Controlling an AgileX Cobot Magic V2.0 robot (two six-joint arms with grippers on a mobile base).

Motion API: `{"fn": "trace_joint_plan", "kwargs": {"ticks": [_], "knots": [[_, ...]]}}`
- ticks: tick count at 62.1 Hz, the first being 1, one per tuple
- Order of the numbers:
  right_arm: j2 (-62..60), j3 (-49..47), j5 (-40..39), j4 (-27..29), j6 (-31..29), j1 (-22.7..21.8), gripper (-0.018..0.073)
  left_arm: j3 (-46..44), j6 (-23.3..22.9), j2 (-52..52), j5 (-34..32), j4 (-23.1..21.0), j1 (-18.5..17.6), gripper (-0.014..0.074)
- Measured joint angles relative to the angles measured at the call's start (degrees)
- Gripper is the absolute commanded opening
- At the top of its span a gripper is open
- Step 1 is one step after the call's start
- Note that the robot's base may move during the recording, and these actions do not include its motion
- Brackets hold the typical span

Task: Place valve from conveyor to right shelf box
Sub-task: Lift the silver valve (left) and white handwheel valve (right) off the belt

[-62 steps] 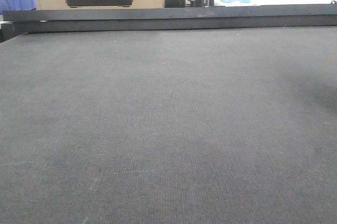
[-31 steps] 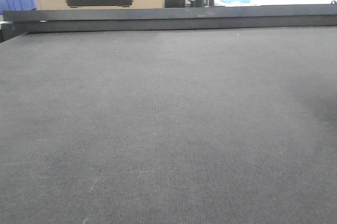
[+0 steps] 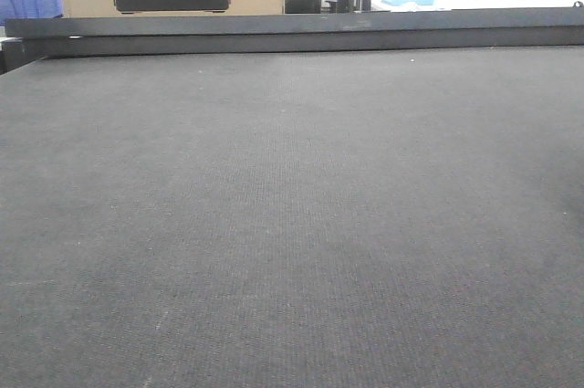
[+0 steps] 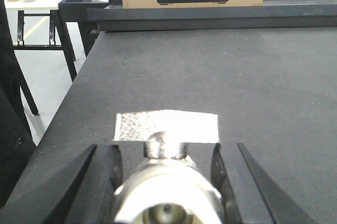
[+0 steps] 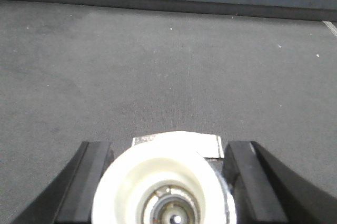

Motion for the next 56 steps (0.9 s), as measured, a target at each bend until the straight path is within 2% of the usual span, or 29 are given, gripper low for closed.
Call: {"fn": "trace_joint_plan", "kwargs": {"ticks": [56], "knots": [[0.00, 0.00, 0.00, 0.00, 0.00, 0.00, -0.0162, 0.00, 0.00, -0.09, 0.00, 0.00, 0.00, -0.0111]]}}
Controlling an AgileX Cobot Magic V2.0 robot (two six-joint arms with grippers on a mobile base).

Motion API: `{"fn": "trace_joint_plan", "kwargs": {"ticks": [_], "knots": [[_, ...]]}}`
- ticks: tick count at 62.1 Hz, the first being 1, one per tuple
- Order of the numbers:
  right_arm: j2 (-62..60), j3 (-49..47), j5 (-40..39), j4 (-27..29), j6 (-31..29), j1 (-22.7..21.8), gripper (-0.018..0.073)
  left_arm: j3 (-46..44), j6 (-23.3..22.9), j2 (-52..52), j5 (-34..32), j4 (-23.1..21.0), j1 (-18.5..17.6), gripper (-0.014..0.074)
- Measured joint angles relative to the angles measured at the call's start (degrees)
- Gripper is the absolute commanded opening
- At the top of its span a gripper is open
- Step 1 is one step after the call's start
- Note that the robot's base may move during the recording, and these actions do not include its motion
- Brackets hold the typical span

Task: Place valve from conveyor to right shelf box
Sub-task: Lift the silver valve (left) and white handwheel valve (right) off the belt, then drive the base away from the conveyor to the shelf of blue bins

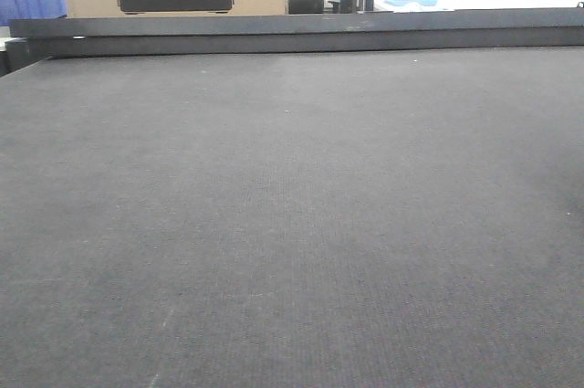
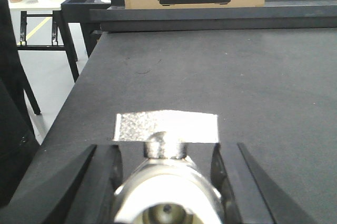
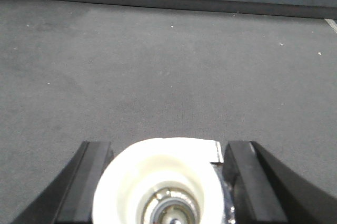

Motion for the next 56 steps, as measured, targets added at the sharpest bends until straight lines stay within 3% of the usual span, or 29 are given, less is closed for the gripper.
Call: {"fn": "trace_joint_plan", "kwargs": {"ticks": [56], "knots": [[-0.11, 0.00, 0.00, 0.00, 0.00, 0.00, -0.0162, 0.00, 0.00, 0.00, 0.00, 0.00, 0.00, -0.0111]]}}
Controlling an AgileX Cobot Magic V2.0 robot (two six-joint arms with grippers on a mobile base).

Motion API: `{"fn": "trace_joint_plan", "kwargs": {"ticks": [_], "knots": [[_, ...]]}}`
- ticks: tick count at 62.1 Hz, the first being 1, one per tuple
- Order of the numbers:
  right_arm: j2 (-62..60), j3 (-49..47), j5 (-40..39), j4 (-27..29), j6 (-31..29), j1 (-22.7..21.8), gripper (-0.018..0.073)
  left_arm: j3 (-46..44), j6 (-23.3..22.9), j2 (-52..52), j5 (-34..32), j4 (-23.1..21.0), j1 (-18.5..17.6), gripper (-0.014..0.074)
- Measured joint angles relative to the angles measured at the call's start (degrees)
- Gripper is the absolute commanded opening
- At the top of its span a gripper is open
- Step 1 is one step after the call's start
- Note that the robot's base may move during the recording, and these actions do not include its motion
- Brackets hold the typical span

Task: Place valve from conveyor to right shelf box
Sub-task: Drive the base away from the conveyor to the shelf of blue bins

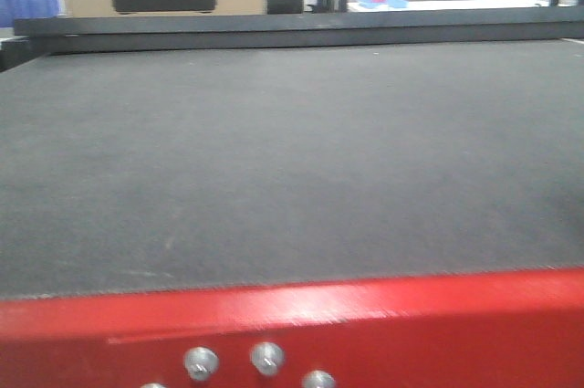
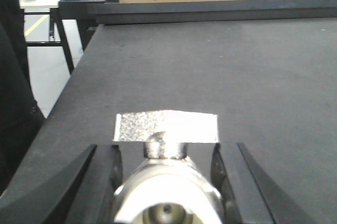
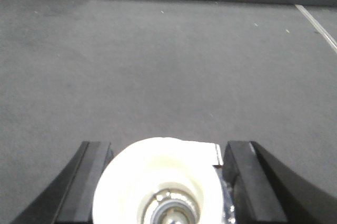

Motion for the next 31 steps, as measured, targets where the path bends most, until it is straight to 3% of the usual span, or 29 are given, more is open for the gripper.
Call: {"fn": "trace_joint_plan", "kwargs": {"ticks": [31], "knots": [[0.00, 0.10, 0.00, 0.00, 0.00, 0.00, -0.0162, 0.00, 0.00, 0.00, 0.00, 0.00, 0.00, -0.0111]]}}
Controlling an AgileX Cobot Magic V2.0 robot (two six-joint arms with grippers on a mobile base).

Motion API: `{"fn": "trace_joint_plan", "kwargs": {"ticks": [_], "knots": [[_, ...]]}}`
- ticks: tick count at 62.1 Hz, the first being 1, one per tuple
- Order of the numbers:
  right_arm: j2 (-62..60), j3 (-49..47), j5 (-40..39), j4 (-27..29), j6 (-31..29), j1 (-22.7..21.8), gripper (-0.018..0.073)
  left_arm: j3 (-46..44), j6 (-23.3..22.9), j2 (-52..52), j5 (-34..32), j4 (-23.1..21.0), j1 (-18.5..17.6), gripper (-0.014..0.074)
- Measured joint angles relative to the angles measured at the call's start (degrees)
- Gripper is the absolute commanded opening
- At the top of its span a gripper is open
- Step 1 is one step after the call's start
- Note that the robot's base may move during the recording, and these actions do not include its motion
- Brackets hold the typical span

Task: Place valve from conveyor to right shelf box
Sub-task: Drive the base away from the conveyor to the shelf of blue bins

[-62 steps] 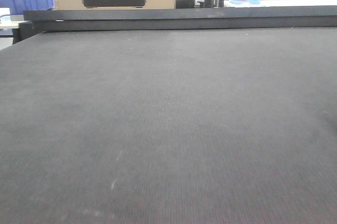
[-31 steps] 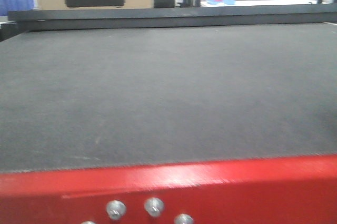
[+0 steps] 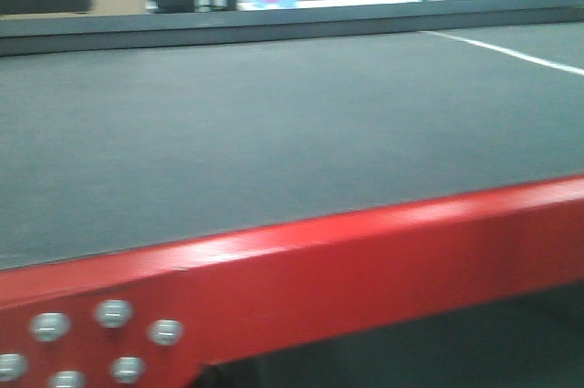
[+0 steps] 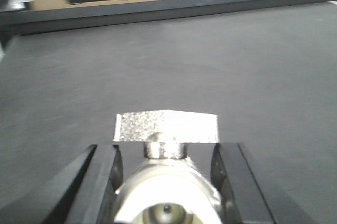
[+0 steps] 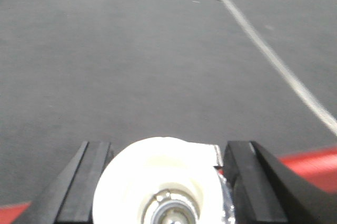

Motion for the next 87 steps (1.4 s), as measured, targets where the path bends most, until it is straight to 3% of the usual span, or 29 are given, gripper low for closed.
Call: {"fn": "trace_joint_plan", "kwargs": {"ticks": [87], "knots": [[0.00, 0.00, 0.00, -0.10, 0.00, 0.00, -0.0162, 0.00, 0.00, 0.00, 0.00, 0.00, 0.00, -0.0111]]}}
